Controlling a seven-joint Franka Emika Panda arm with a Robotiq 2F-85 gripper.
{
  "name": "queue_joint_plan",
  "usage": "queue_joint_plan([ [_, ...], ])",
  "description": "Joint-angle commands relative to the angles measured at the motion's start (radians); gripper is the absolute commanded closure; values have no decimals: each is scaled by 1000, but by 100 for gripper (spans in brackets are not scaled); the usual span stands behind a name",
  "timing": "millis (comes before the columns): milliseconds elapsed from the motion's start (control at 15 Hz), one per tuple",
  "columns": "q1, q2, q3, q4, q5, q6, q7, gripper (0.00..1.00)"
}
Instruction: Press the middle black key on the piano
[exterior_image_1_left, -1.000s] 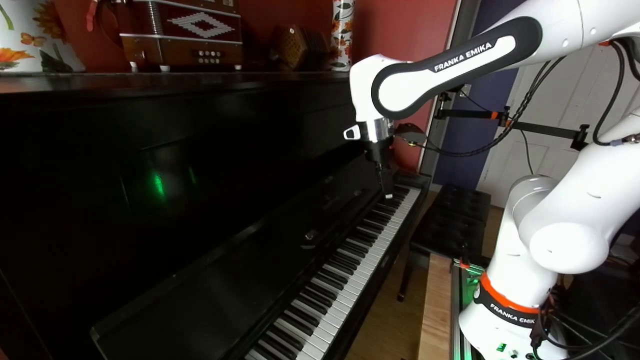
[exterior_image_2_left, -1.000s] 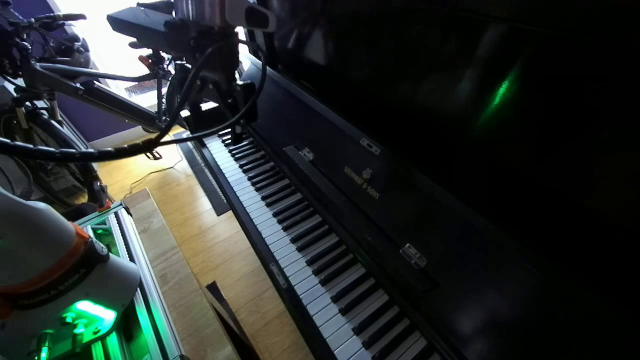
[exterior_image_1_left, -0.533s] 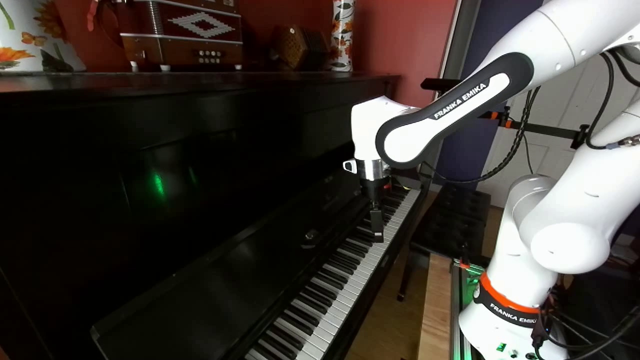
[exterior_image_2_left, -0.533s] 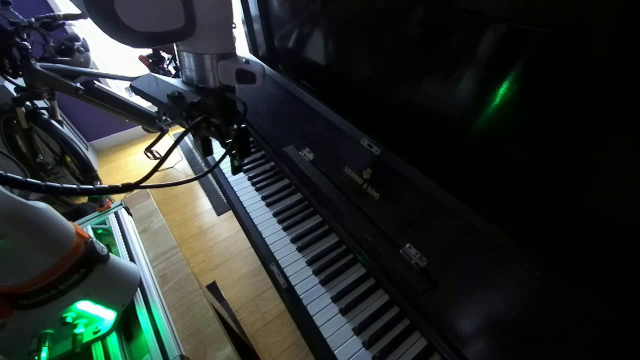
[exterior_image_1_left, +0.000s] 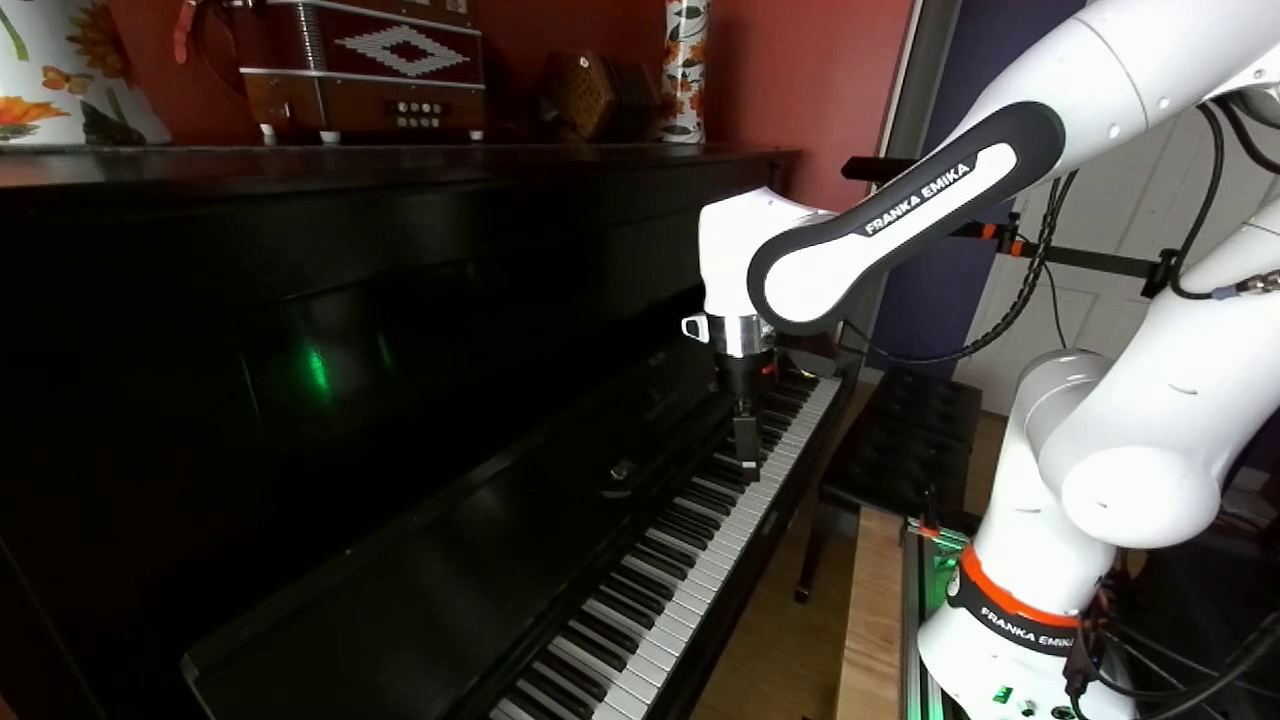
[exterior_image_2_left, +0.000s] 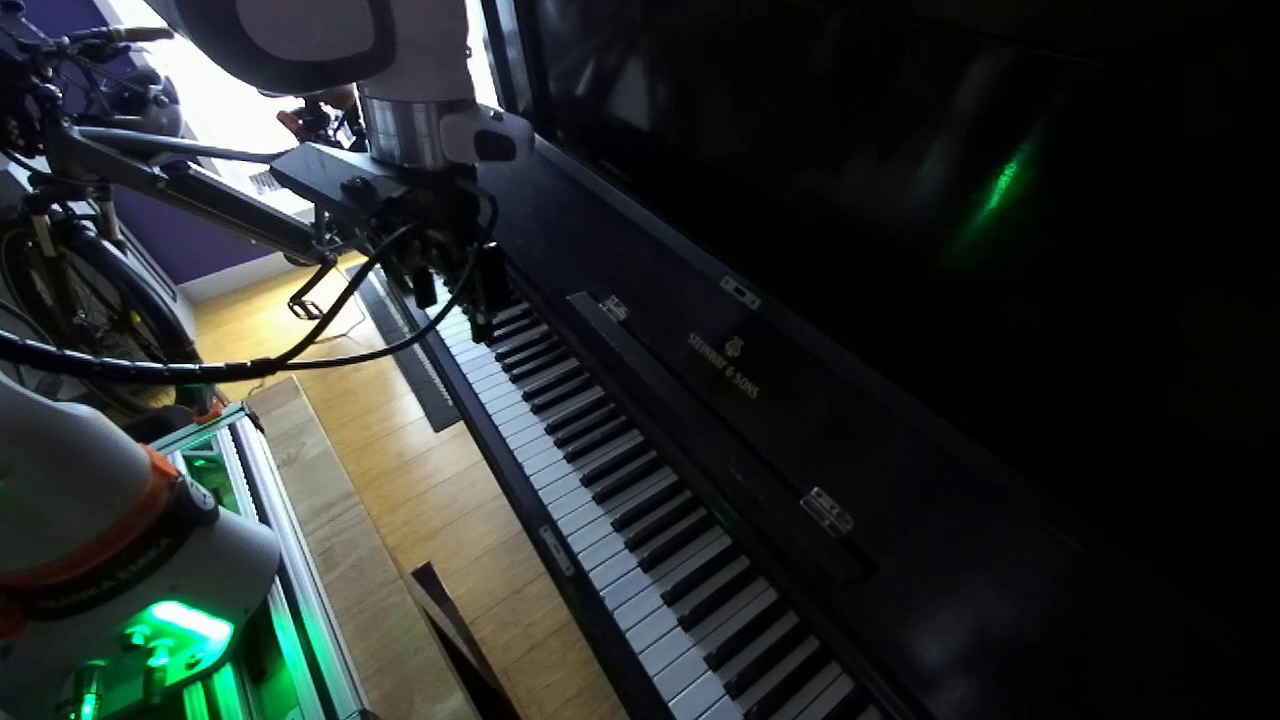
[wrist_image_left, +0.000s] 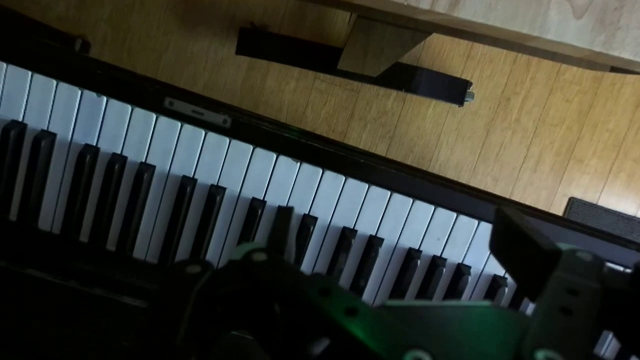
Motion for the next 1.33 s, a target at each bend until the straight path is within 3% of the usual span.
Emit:
queue_joint_plan([
  [0,5,158,28,-6,29,216,107,0],
  [267,45,295,32,-13,151,422,101,0],
  [400,67,353,29,-12,252,497,46,26],
  [1000,67,498,129,-6,587,683,-189,96],
  [1267,66,546,145,10,664,721,-259,100],
])
